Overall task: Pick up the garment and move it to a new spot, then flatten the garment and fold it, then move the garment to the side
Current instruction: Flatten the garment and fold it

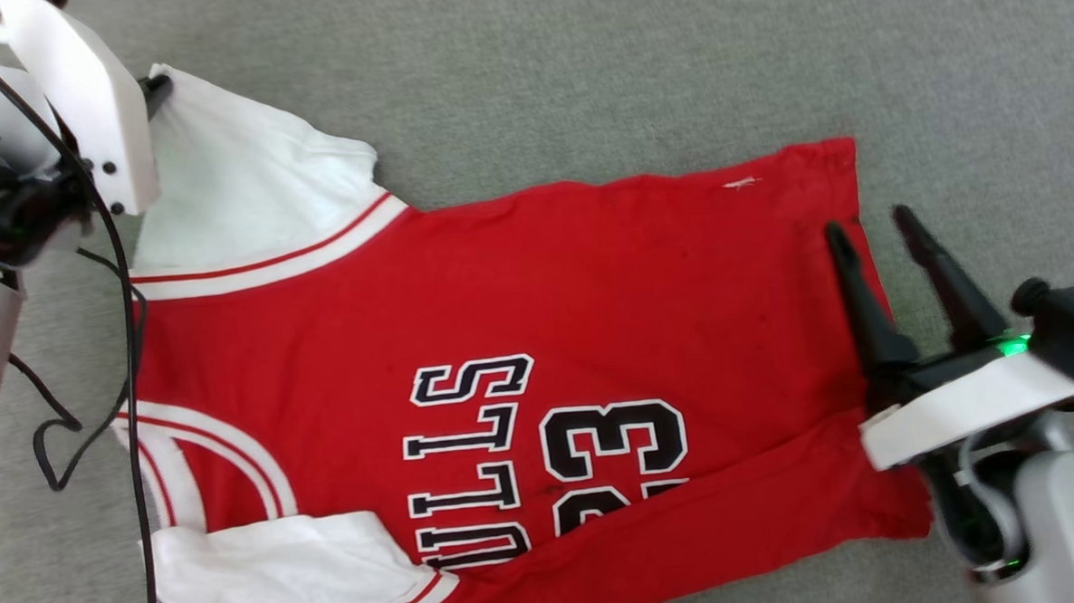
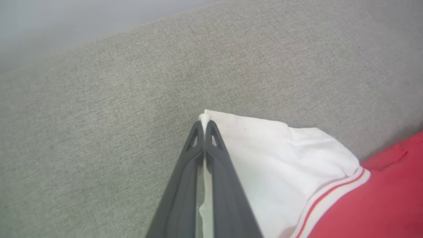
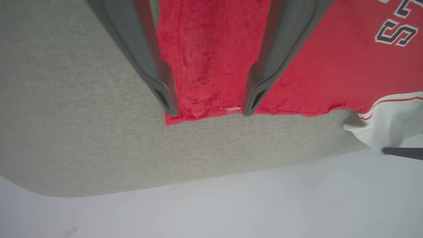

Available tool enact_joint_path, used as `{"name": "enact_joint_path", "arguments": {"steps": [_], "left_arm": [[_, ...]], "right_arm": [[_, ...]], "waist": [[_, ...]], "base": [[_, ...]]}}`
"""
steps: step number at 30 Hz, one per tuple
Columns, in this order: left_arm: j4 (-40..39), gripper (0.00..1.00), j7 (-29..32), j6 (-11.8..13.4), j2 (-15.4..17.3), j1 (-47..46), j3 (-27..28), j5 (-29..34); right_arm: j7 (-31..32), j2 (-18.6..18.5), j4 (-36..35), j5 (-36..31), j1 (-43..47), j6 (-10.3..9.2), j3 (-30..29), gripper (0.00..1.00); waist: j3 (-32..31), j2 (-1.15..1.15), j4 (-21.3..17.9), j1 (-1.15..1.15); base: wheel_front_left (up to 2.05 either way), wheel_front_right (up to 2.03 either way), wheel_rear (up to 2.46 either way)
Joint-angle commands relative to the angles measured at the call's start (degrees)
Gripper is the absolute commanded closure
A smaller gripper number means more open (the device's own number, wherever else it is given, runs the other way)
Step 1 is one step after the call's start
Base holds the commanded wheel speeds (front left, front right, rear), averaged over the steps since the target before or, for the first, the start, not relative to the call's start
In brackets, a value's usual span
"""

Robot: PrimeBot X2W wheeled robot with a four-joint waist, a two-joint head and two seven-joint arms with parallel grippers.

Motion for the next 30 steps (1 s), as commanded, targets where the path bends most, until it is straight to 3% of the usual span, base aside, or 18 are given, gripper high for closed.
{"name": "enact_joint_path", "arguments": {"steps": [1, 9, 16, 22, 30], "left_arm": [[-0.9, 1.0, -0.6, -0.2, 0.0, 1.0, 0.1, -0.1], [-12.2, 1.0, -1.8, -0.7, 0.6, 6.6, -1.1, -1.5], [-23.5, 1.0, -2.2, 1.7, 2.2, 11.7, -1.7, -1.1], [-30.1, 1.0, -2.2, 2.7, 3.5, 13.9, -2.5, -0.1], [-35.0, 1.0, -2.5, 3.2, 3.6, 15.4, -3.5, 0.9]], "right_arm": [[1.9, -1.5, 0.5, -1.2, -0.2, -0.05, -1.1, 0.0], [23.2, -8.6, 3.2, -1.4, -6.5, -0.05, -5.0, 0.0], [44.1, -13.2, 7.1, 2.4, -13.2, -0.05, -6.8, 0.0], [51.8, -16.4, 11.3, 3.5, -17.9, -0.05, -5.4, 0.0], [54.8, -18.0, 15.4, 2.1, -19.8, -0.04, -2.2, 0.0]], "waist": [[-2.0, 0.0, 1.6, 0.0], [-4.7, 0.0, 5.7, 0.0], [-4.1, 0.0, 9.3, 0.0], [-2.9, 0.0, 11.6, 0.0], [-1.1, 0.0, 14.0, 0.0]], "base": [[0.0, 0.0, 0.0], [0.0, 0.0, 0.0], [0.0, 0.0, 0.0], [0.0, 0.0, 0.0], [0.0, 0.0, 0.0]]}}
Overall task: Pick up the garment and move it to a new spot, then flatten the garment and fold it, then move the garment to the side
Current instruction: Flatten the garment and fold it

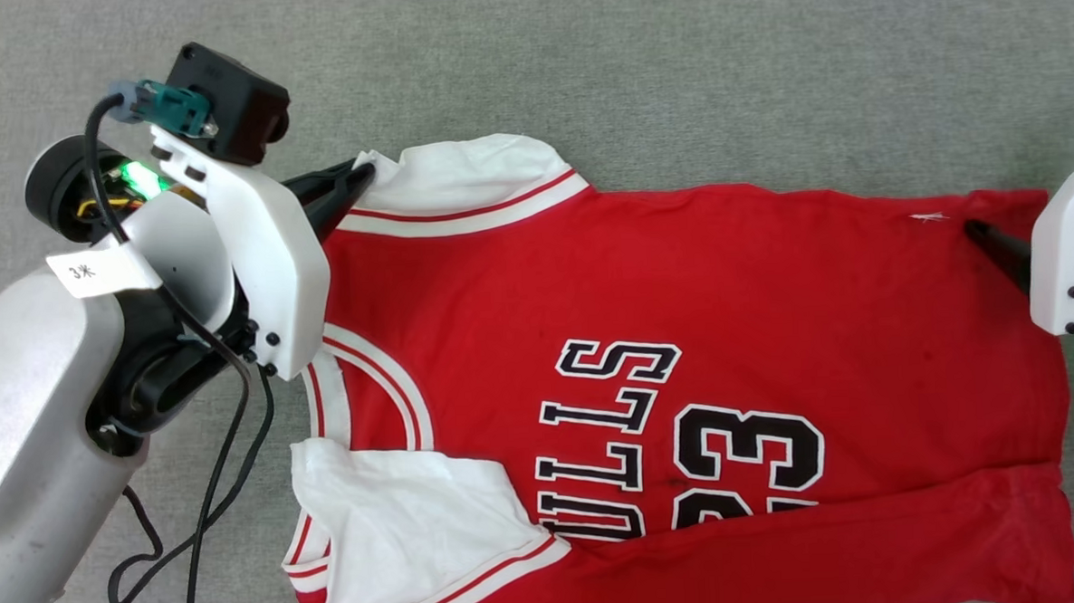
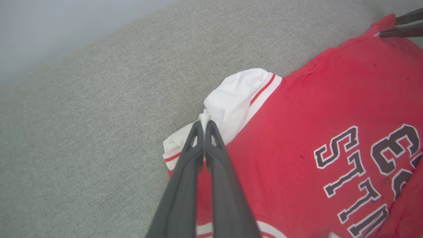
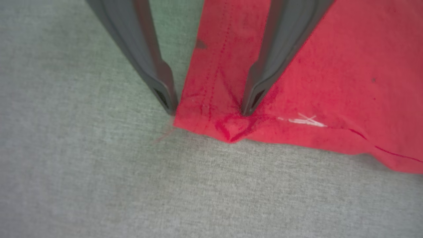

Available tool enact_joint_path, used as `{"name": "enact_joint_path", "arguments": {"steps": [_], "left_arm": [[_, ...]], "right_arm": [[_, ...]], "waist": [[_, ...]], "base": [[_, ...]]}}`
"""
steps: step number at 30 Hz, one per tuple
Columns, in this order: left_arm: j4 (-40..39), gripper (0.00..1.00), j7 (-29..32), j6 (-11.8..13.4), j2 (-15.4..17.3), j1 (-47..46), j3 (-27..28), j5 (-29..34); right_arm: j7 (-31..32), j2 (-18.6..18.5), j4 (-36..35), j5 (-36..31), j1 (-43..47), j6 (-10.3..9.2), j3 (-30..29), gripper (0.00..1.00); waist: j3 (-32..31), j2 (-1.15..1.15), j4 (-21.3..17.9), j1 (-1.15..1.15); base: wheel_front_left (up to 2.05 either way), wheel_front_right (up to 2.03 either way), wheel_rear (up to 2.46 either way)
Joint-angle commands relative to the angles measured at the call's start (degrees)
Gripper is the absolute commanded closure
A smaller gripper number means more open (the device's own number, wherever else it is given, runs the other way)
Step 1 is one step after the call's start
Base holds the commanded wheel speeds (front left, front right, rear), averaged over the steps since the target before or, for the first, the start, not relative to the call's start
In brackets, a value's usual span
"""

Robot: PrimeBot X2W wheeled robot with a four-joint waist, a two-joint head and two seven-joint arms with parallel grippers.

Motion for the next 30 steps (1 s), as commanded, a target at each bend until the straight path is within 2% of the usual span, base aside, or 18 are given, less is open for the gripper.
{"name": "enact_joint_path", "arguments": {"steps": [1, 6, 7, 8, 9, 12, 15, 18, 26, 30], "left_arm": [[-0.5, 1.0, -0.2, 0.2, -0.1, 0.8, 0.0, 0.4], [-1.5, 1.0, -0.9, 0.4, -0.2, 1.2, -0.3, 0.4], [-1.5, 1.0, -1.1, 0.4, -0.3, 1.4, -0.2, 0.4], [-1.4, 1.0, -1.3, 0.5, -0.4, 1.7, -0.2, 0.2], [-1.3, 1.0, -1.4, 0.6, -0.3, 2.0, -0.2, 0.3], [-0.7, 1.0, -2.7, 1.1, -0.5, 2.8, 0.1, 0.3], [-0.2, 1.0, -4.9, 1.4, -0.9, 4.1, 0.7, 0.3], [0.7, 1.0, -7.8, 2.3, -1.2, 6.0, 1.5, 0.1], [1.1, 1.0, -13.2, 4.6, -1.2, 13.9, 2.5, -1.4], [-0.3, 1.0, -14.3, 5.8, -0.8, 17.2, 2.5, -2.1]], "right_arm": [[0.6, 0.1, 1.2, 0.2, 0.3, -0.03, 1.2, 0.0], [0.1, 0.0, 3.4, 1.4, 2.0, 0.06, 4.8, 0.0], [-0.3, 0.1, 3.9, 1.6, 2.3, 0.07, 5.4, 0.37], [-0.7, -0.1, 4.4, 1.9, 2.5, 0.06, 5.8, 0.85], [-1.5, -0.2, 4.6, 2.2, 2.6, 0.06, 6.2, 1.0], [-6.1, -1.0, 5.1, 2.5, 1.5, 0.01, 5.5, 1.0], [-13.3, -1.7, 5.6, 1.2, 0.3, -0.06, 4.4, 1.0], [-17.7, -1.1, 6.9, 2.3, 1.4, -0.05, 4.3, 1.0], [-26.9, 0.7, 9.9, 6.9, 7.4, -0.05, 0.9, 1.0], [-28.1, 0.8, 9.1, 8.7, 10.7, -0.05, -0.2, 1.0]], "waist": [[0.6, 0.0, 0.7, 0.0], [1.0, 0.0, 1.7, 0.0], [1.0, 0.0, 1.8, 0.0], [0.8, 0.0, 1.9, 0.0], [0.6, 0.0, 2.0, 0.0], [-0.4, 0.0, 2.1, 0.0], [-2.0, 0.0, 2.1, 0.0], [-4.1, 0.0, 1.9, 0.0], [-11.8, 0.0, 2.3, 0.0], [-13.8, 0.0, 2.8, 0.0]], "base": [[0.0, 0.0, 0.0], [0.0, 0.0, 0.0], [0.0, 0.0, 0.0], [0.0, 0.0, 0.0], [0.0, 0.0, 0.0], [0.0, 0.0, 0.0], [0.0, 0.0, 0.0], [0.0, 0.0, 0.0], [0.0, 0.0, 0.0], [0.0, 0.0, 0.0]]}}
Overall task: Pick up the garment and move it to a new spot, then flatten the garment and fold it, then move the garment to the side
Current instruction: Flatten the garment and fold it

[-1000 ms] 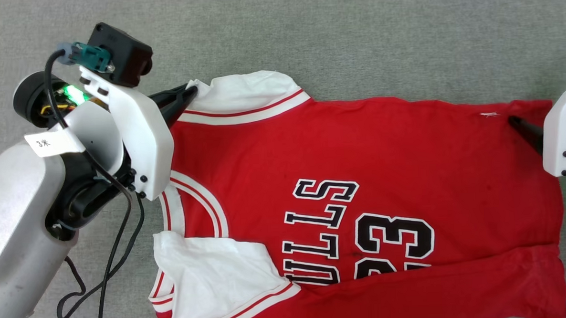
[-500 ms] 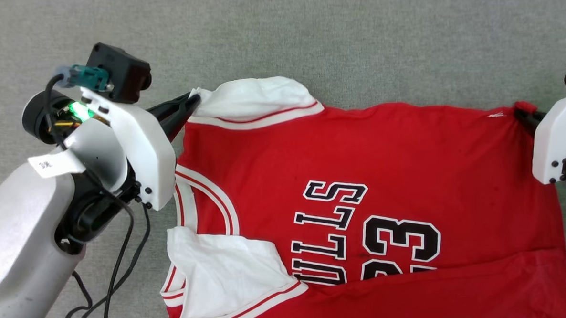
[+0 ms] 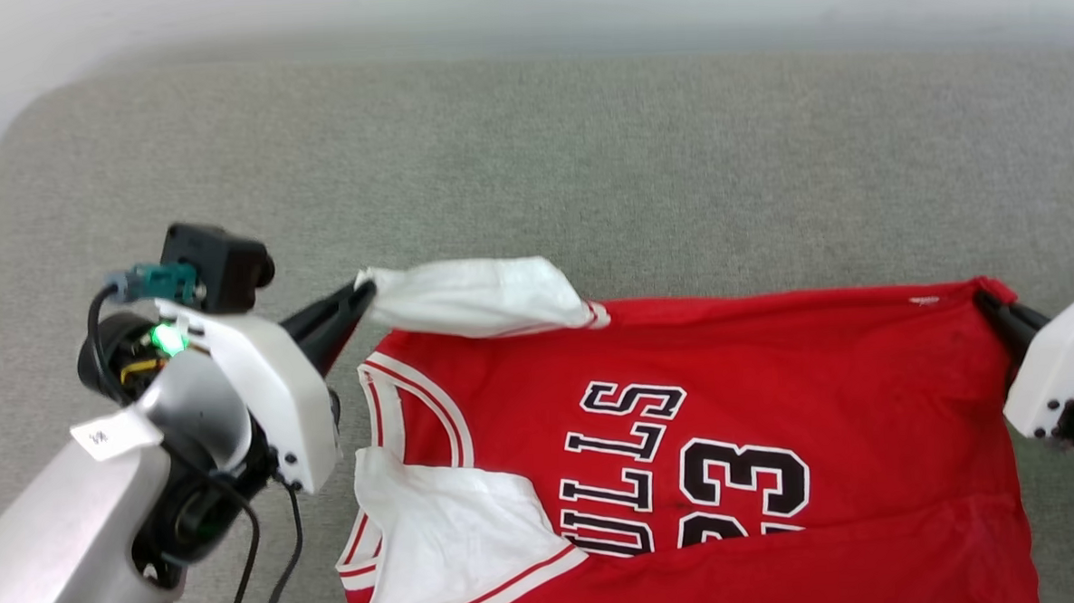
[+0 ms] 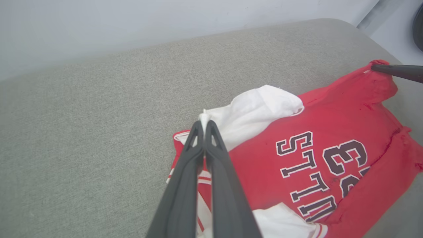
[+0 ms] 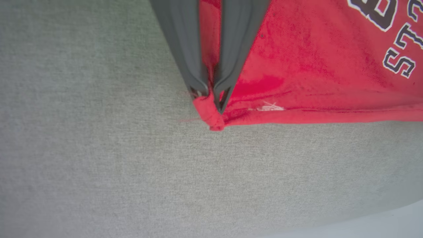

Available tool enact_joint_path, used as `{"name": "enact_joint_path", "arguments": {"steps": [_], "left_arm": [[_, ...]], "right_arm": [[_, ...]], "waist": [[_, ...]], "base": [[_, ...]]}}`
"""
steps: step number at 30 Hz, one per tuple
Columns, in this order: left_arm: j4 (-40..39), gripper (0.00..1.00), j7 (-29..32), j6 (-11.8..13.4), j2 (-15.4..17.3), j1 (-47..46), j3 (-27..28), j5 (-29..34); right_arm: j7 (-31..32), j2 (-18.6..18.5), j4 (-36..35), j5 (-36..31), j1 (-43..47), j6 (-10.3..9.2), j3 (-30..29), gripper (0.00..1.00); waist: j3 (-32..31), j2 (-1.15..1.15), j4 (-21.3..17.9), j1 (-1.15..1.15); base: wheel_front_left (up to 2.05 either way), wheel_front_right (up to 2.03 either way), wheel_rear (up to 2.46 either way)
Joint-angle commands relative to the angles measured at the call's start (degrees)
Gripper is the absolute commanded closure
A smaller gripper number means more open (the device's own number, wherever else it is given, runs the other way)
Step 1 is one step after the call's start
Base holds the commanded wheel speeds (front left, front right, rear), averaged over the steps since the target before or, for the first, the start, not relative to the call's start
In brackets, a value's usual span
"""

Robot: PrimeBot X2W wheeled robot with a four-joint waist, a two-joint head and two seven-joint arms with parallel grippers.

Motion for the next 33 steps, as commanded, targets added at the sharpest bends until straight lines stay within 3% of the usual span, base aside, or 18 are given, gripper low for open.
{"name": "enact_joint_path", "arguments": {"steps": [1, 15, 23, 33], "left_arm": [[-0.8, 1.0, -0.7, 0.8, 0.5, 1.8, 0.2, -0.5], [-6.0, 1.0, -6.2, 5.8, 1.0, 20.2, -0.1, -4.8], [-0.3, 1.0, -7.9, 4.0, 0.6, 27.2, -1.5, -7.6], [5.3, 1.0, -7.8, 2.0, -0.9, 26.0, -4.7, -5.3]], "right_arm": [[-0.7, -0.1, -0.8, 0.7, 1.7, -0.08, -0.5, 1.0], [-1.3, -1.1, -7.7, 7.7, 16.2, -0.07, 0.1, 1.0], [1.6, -5.6, -9.5, 13.0, 22.0, -0.07, 3.4, 1.0], [2.3, -9.5, -10.7, 14.4, 24.3, -0.07, 6.6, 1.0]], "waist": [[-1.5, -0.01, 0.5, 0.01], [-5.2, -0.01, 1.7, 0.01], [-6.9, -0.01, 2.0, 0.01], [-7.4, -0.01, 2.1, 0.01]], "base": [[0.0, 0.0, 0.0], [0.0, 0.0, 0.0], [0.0, 0.0, 0.0], [0.0, 0.0, 0.0]]}}
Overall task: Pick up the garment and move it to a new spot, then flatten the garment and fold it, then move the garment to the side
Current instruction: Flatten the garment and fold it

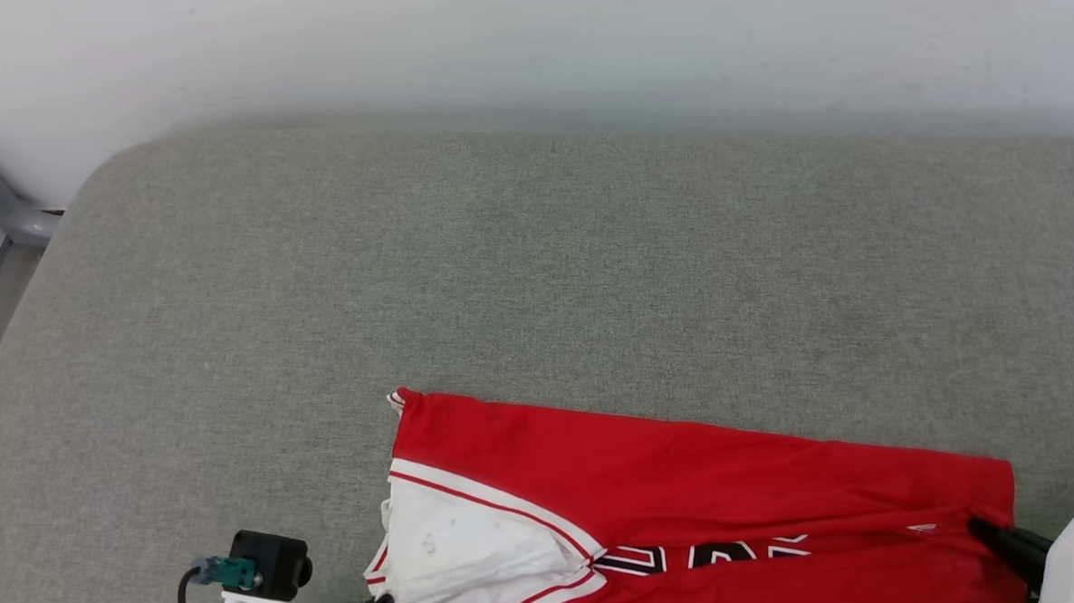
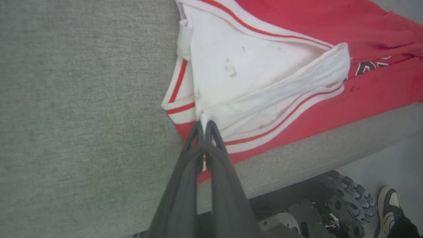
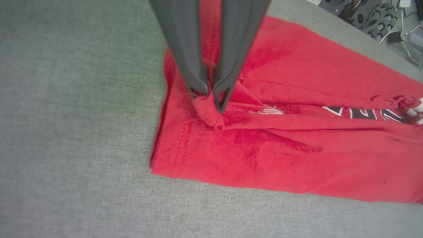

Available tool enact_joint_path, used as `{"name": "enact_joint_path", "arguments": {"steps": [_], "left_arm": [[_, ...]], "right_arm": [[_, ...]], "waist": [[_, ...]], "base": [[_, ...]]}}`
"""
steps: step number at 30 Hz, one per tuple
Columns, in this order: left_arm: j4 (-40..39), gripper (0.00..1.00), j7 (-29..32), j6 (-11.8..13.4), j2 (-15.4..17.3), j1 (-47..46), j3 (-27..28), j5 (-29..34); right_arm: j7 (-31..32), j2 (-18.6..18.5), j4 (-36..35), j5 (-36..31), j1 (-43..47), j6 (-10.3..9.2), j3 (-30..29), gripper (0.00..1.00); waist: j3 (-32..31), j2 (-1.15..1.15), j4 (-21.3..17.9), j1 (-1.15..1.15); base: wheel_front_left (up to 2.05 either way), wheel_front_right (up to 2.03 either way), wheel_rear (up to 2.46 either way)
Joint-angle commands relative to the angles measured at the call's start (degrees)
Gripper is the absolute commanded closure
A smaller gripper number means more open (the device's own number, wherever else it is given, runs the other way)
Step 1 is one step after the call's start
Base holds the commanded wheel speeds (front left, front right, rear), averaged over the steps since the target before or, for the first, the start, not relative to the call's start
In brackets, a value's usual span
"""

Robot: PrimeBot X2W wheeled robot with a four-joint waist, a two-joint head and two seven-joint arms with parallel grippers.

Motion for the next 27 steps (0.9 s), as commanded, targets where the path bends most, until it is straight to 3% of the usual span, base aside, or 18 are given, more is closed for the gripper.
{"name": "enact_joint_path", "arguments": {"steps": [1, 6, 7, 8, 9, 14, 18, 24, 27], "left_arm": [[0.6, 1.0, 0.0, -0.4, -0.5, -0.8, -0.4, 0.4], [3.0, 1.0, -0.7, -1.0, -1.0, -1.7, -1.5, 2.0], [3.4, 0.82, -0.9, -1.2, -1.2, -2.0, -1.8, 2.5], [3.8, 0.11, -1.2, -1.4, -1.3, -2.3, -2.0, 3.0], [4.3, 0.0, -1.7, -1.2, -1.6, -2.5, -2.1, 3.3], [5.3, 0.0, -5.1, -0.4, -2.9, -2.4, -0.8, 3.9], [4.3, 0.0, -10.2, 1.7, -3.8, -3.0, 1.5, 5.2], [2.0, 0.0, -18.6, 6.0, -4.9, -3.8, 4.9, 8.6], [1.1, 0.0, -22.9, 7.5, -5.3, -4.2, 5.9, 10.9]], "right_arm": [[-0.4, -0.8, -0.4, -0.5, 0.9, -0.05, 0.8, 1.0], [-1.1, -3.1, -0.5, -0.6, 0.7, -0.05, 4.1, 1.0], [-1.1, -3.5, -0.5, -0.6, 0.7, -0.05, 4.8, 0.57], [-1.4, -3.9, -0.4, -0.7, 0.6, -0.05, 5.3, 0.0], [-1.9, -4.2, -0.6, -0.8, 0.4, -0.05, 5.9, 0.0], [-1.7, -5.4, -0.9, 0.9, 0.0, -0.05, 7.4, 0.0], [0.3, -6.1, -2.0, 3.0, -0.2, -0.05, 6.1, 0.0], [7.2, -4.5, -3.4, 5.5, 0.2, -0.05, -0.2, 0.0], [10.1, -1.9, -3.3, 5.2, -0.5, -0.05, -4.8, 0.0]], "waist": [[0.1, -0.01, 0.0, 0.0], [0.8, -0.01, -0.1, 0.0], [0.9, -0.01, -0.1, 0.0], [0.9, -0.01, -0.1, 0.0], [0.9, -0.01, -0.1, 0.0], [-0.9, -0.01, -0.4, 0.0], [-1.8, -0.01, -0.6, 0.0], [-2.6, -0.01, -0.2, 0.0], [-2.7, -0.01, 0.2, 0.0]], "base": [[0.0, 0.0, 0.0], [0.0, 0.0, 0.0], [0.0, 0.0, 0.0], [0.0, 0.0, 0.0], [0.0, 0.0, 0.0], [0.0, 0.0, 0.0], [0.0, 0.0, 0.0], [0.0, 0.0, 0.0], [0.0, 0.0, 0.0]]}}
